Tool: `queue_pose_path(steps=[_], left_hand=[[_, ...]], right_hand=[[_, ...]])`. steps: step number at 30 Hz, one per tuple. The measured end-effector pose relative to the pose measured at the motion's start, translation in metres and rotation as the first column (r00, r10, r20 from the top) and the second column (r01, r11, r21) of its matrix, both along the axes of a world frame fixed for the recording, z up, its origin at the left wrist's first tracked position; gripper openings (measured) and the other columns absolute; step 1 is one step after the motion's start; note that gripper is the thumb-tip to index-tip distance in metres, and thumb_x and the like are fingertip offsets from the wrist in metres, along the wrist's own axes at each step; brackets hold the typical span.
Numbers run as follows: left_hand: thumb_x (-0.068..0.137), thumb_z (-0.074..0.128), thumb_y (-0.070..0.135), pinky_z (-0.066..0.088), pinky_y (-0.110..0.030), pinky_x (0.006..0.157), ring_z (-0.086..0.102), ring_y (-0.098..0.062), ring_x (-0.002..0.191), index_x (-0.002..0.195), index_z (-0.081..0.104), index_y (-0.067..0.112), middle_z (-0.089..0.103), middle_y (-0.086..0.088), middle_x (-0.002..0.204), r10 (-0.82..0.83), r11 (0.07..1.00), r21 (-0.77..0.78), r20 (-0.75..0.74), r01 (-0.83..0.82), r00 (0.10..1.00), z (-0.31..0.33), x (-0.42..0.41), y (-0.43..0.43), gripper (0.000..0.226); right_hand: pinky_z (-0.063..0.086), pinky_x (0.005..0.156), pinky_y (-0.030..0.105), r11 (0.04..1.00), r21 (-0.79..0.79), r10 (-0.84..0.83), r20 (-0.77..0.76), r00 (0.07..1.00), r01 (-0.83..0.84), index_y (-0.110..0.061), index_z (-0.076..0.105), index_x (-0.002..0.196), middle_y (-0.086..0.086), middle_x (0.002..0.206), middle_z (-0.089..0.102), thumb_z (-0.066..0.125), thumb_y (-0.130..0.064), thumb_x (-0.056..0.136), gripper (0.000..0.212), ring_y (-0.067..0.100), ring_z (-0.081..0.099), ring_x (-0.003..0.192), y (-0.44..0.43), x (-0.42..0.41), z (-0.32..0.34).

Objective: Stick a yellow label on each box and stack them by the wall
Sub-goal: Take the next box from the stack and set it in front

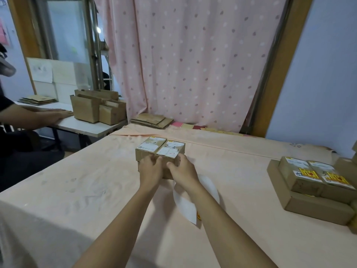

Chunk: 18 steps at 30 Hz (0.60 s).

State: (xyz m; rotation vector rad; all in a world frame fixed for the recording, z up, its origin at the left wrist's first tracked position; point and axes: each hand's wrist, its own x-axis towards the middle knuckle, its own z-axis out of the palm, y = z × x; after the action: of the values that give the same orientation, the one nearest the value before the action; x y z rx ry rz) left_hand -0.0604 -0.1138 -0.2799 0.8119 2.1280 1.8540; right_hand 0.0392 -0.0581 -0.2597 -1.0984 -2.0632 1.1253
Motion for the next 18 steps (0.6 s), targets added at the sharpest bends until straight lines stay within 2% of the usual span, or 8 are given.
queue_pose_path(steps=[3,4,6,8,10,14,16,18], left_hand=[[0.088,0.054,0.028,0.054,-0.035,0.074,0.067,-0.018,0.091,0.092,0.07,0.018,0.073,0.002,0.093,-0.044,0.998,0.038,0.049,0.042,0.998,0.001,0.002,0.0,0.019],[0.089,0.054,0.028,0.054,-0.034,0.074,0.067,-0.017,0.092,0.094,0.07,0.019,0.072,0.002,0.096,-0.053,0.998,0.049,0.054,0.051,0.997,0.0,0.003,0.001,0.019],[0.086,0.051,0.041,0.056,-0.039,0.083,0.065,-0.015,0.098,0.105,0.07,0.026,0.069,0.002,0.107,-0.06,0.997,0.043,0.04,0.059,0.997,-0.006,0.001,0.003,0.03],[0.086,0.051,0.048,0.055,-0.038,0.086,0.063,-0.013,0.099,0.109,0.07,0.03,0.067,0.004,0.109,-0.047,0.999,0.018,0.043,0.047,0.998,-0.01,0.003,0.006,0.035],[0.091,0.057,0.04,0.053,-0.034,0.081,0.063,-0.01,0.095,0.102,0.071,0.028,0.069,0.007,0.101,-0.015,0.999,0.046,0.062,0.012,0.998,-0.004,0.011,0.005,0.021],[0.089,0.067,0.038,0.054,-0.038,0.086,0.065,-0.012,0.096,0.107,0.072,0.02,0.071,0.005,0.103,0.033,0.993,0.111,0.017,-0.034,0.999,-0.001,0.027,0.01,0.026],[0.09,0.07,0.033,0.053,-0.032,0.081,0.065,-0.008,0.091,0.104,0.072,0.019,0.071,0.008,0.1,0.038,0.989,0.144,-0.01,-0.036,0.999,0.003,0.036,0.011,0.02],[0.091,0.071,0.026,0.048,-0.018,0.072,0.062,0.002,0.084,0.099,0.07,0.021,0.069,0.014,0.092,0.027,0.986,0.168,-0.047,-0.018,0.999,0.01,0.048,0.011,0.01]], right_hand=[[0.051,0.098,0.037,1.0,-0.014,-0.003,-0.021,1.0,0.002,-0.028,0.054,0.132,-0.003,0.129,0.063,0.058,-0.043,0.083,0.051,0.018,0.059,0.117,0.0,-0.005,-0.004],[0.051,0.099,0.037,1.0,-0.014,-0.009,-0.032,0.999,0.009,-0.028,0.054,0.133,-0.003,0.129,0.063,0.058,-0.043,0.083,0.052,0.018,0.06,0.116,0.0,-0.005,-0.005],[0.05,0.102,0.037,0.999,-0.002,-0.037,-0.052,0.998,0.037,-0.025,0.053,0.14,-0.002,0.134,0.062,0.059,-0.039,0.087,0.055,0.018,0.058,0.12,0.002,-0.004,-0.007],[0.048,0.105,0.037,0.996,0.014,-0.083,-0.082,0.993,0.084,-0.021,0.051,0.145,-0.002,0.139,0.06,0.059,-0.034,0.091,0.055,0.018,0.056,0.126,0.006,0.001,-0.007],[0.048,0.104,0.035,0.989,0.034,-0.139,-0.13,0.982,0.144,-0.019,0.056,0.14,-0.002,0.135,0.063,0.059,-0.028,0.093,0.048,0.017,0.058,0.124,0.01,0.007,-0.006],[0.052,0.096,0.031,0.971,0.069,-0.203,-0.259,0.944,0.227,-0.018,0.065,0.123,-0.003,0.12,0.071,0.062,-0.022,0.094,0.03,0.014,0.066,0.111,0.015,0.024,-0.002],[0.052,0.09,0.025,0.96,0.083,-0.227,-0.321,0.92,0.266,-0.019,0.065,0.119,-0.005,0.115,0.071,0.065,-0.02,0.093,0.026,0.01,0.066,0.104,0.017,0.036,-0.001],[0.049,0.081,0.013,0.95,0.098,-0.238,-0.388,0.89,0.296,-0.019,0.066,0.117,-0.006,0.116,0.07,0.067,-0.018,0.093,0.024,0.002,0.065,0.095,0.02,0.049,-0.002]])
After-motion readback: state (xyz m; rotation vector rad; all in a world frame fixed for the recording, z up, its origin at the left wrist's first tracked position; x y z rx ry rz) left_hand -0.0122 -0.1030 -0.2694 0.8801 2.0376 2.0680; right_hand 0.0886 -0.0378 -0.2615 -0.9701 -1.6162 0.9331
